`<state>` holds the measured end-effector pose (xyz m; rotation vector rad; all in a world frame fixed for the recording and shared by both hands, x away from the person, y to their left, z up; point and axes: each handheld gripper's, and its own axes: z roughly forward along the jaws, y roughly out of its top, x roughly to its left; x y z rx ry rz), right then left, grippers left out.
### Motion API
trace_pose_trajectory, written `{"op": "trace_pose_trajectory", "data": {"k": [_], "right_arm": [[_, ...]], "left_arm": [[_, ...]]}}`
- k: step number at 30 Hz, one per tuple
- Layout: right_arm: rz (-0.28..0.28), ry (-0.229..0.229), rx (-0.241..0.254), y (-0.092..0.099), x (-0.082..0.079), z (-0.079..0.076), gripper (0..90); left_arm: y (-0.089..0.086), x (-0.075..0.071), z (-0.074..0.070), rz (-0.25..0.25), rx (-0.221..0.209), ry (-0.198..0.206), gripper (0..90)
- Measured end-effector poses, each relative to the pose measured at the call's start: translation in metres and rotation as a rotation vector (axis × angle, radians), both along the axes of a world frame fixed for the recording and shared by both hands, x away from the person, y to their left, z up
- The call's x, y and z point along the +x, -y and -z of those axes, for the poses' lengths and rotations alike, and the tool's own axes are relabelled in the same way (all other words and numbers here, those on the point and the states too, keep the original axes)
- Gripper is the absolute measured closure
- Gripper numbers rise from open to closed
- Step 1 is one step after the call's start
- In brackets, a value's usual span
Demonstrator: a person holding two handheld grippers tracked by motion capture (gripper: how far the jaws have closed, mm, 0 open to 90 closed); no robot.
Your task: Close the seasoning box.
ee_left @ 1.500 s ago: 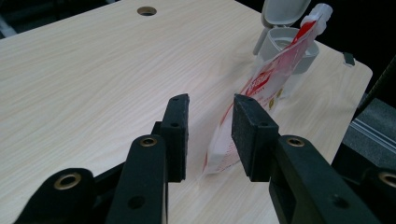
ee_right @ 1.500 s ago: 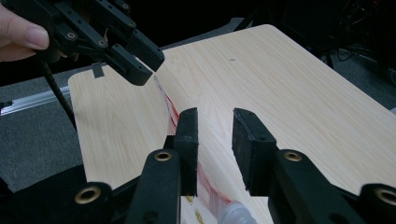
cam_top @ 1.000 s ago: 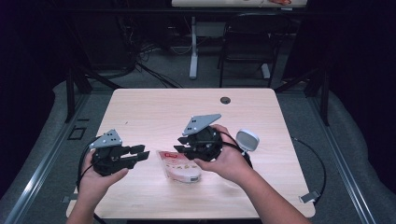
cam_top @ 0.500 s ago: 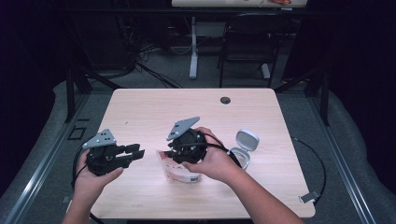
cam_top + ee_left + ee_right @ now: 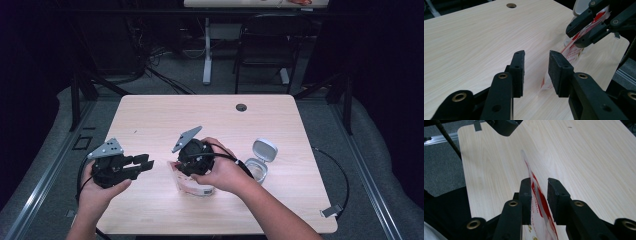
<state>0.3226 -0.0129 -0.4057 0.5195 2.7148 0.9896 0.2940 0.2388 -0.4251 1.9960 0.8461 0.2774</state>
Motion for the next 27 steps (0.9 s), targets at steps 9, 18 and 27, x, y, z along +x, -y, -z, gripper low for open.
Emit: {"op": "trace_pose_trajectory", "data": {"k": [9,18,27], "right_arm": [[-0.004,-0.005,-0.035,-0.0041,0.0015,0.0007,78.0],[-0.022,-0.024,-0.039,-0.0038,0.0041,0.0001,83.9],[-0.05,-0.025,-0.051,-0.0034,0.0065,-0.0007,88.8]], "left_arm": [[0.0003,0.0009,0.0012,0.003,0.002,-0.004,66.4],[-0.0002,0.001,0.0018,0.001,0.0,-0.006,66.3],[-0.0013,0.0016,0.002,0.002,0.005,-0.005,66.2]]}}
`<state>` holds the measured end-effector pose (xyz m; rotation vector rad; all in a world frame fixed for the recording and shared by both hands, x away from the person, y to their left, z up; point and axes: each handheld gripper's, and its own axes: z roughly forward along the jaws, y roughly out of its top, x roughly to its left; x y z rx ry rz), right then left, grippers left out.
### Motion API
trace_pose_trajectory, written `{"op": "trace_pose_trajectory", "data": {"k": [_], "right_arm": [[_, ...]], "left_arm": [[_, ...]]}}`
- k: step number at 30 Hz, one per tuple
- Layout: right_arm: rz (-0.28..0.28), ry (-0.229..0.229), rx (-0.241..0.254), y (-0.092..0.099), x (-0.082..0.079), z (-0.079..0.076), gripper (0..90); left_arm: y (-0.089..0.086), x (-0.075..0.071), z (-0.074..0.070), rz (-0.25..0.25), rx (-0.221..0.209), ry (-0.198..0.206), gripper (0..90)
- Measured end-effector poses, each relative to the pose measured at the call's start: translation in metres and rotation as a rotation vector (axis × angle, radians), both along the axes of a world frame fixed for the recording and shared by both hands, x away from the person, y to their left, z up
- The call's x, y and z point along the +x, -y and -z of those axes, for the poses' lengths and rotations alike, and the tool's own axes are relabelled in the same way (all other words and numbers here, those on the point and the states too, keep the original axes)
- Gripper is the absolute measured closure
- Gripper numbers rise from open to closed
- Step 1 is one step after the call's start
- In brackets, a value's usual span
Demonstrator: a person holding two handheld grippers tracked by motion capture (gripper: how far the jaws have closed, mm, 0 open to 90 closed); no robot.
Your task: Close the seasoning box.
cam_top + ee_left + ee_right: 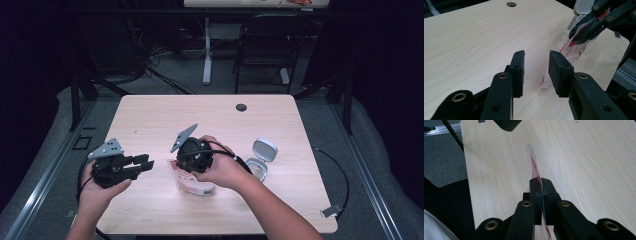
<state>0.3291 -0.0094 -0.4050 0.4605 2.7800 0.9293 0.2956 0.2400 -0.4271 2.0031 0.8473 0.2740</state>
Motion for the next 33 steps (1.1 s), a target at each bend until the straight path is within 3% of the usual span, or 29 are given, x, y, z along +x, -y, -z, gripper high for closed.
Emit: {"op": "trace_pose_trajectory", "data": {"k": [13,33], "right_arm": [[-0.008,0.014,-0.007,0.005,0.002,-0.002,89.8],[0.004,0.021,0.046,0.029,-0.002,-0.002,90.0]], "left_arm": [[0.002,0.001,0.002,0.006,0.001,-0.006,65.8],[0.01,0.003,0.011,0.035,0.011,-0.01,61.2]]}}
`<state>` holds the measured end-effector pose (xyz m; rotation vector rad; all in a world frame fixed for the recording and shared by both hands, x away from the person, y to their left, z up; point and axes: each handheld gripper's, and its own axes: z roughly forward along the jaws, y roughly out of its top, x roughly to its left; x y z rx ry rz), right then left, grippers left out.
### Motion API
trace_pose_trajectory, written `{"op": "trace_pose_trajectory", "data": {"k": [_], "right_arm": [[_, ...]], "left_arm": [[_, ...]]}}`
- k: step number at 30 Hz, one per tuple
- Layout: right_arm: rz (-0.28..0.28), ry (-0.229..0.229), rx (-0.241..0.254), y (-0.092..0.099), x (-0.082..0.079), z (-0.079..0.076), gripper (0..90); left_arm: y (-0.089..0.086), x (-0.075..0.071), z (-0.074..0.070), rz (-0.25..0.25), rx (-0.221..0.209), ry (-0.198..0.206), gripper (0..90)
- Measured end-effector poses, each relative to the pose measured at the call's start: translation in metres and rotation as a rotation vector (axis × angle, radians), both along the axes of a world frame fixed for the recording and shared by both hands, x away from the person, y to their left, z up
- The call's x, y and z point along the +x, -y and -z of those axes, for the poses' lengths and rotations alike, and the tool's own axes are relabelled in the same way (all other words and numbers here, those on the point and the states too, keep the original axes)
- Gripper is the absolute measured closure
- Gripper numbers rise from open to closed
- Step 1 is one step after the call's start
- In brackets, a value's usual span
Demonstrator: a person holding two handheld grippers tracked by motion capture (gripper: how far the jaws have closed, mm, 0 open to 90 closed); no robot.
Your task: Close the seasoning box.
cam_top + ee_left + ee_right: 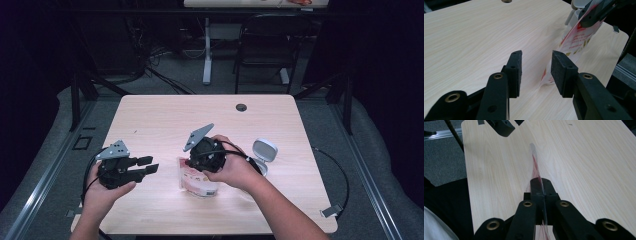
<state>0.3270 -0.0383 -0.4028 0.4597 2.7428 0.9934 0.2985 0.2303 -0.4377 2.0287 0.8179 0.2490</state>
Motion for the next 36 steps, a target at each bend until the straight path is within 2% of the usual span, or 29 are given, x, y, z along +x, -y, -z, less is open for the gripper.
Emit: {"op": "trace_pose_trajectory", "data": {"k": [13,19,26,36], "right_arm": [[-0.004,0.017,0.04,0.006,-0.007,-0.007,90.0],[-0.007,0.021,0.064,0.012,-0.01,-0.013,90.0],[-0.009,0.025,0.074,0.019,-0.011,-0.018,90.0],[-0.036,0.043,0.08,0.023,-0.015,-0.034,90.0]], "left_arm": [[0.006,0.002,0.008,0.026,0.002,-0.011,58.3],[0.012,0.003,0.014,0.074,-0.014,-0.011,56.7],[0.02,0.004,0.022,0.109,-0.007,-0.025,56.2],[0.034,0.003,0.03,0.171,0.005,-0.012,54.4]]}}
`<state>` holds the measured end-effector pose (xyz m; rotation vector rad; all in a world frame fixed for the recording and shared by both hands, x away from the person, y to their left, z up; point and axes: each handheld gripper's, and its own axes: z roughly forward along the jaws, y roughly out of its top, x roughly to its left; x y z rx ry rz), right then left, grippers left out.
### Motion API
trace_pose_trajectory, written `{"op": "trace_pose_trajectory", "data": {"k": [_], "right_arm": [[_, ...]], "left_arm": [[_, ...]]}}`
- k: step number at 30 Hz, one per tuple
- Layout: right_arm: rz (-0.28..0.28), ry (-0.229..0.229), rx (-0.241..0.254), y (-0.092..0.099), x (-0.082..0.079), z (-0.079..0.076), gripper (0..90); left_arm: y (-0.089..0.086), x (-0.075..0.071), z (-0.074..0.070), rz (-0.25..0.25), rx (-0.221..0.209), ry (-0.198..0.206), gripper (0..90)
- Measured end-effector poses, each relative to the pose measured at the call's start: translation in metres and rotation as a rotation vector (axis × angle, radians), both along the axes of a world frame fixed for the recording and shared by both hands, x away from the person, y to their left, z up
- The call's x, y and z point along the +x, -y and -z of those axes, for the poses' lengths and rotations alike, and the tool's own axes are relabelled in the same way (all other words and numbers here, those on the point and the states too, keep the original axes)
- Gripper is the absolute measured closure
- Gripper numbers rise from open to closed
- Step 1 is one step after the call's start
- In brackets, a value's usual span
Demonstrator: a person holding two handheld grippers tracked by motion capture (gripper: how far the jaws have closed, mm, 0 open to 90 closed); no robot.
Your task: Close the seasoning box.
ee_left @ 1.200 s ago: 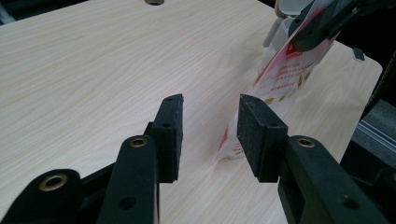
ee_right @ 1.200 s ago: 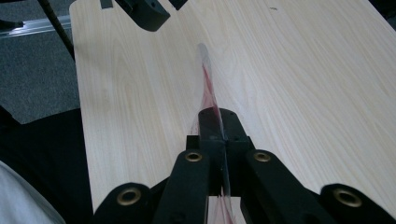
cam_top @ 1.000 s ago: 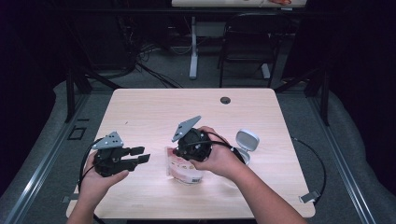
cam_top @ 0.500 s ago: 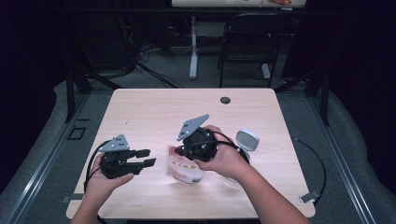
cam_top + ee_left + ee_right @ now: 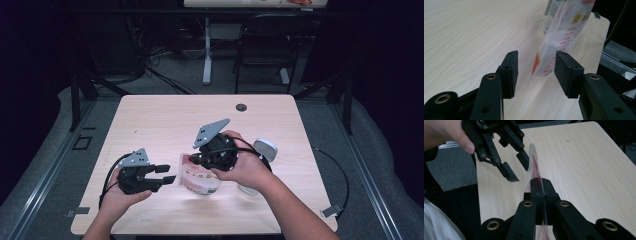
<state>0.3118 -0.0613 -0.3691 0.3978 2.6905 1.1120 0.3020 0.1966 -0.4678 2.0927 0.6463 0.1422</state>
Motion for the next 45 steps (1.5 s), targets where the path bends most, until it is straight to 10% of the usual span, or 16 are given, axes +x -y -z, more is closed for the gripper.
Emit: {"op": "trace_pose_trajectory", "data": {"k": [30,45], "right_arm": [[-0.067,0.006,0.048,0.008,-0.003,-0.024,90.0],[-0.076,0.017,0.057,0.008,-0.005,-0.029,90.0]], "left_arm": [[0.023,0.004,0.013,0.133,-0.062,-0.023,51.0],[0.033,0.004,0.022,0.174,-0.025,-0.011,47.2]]}}
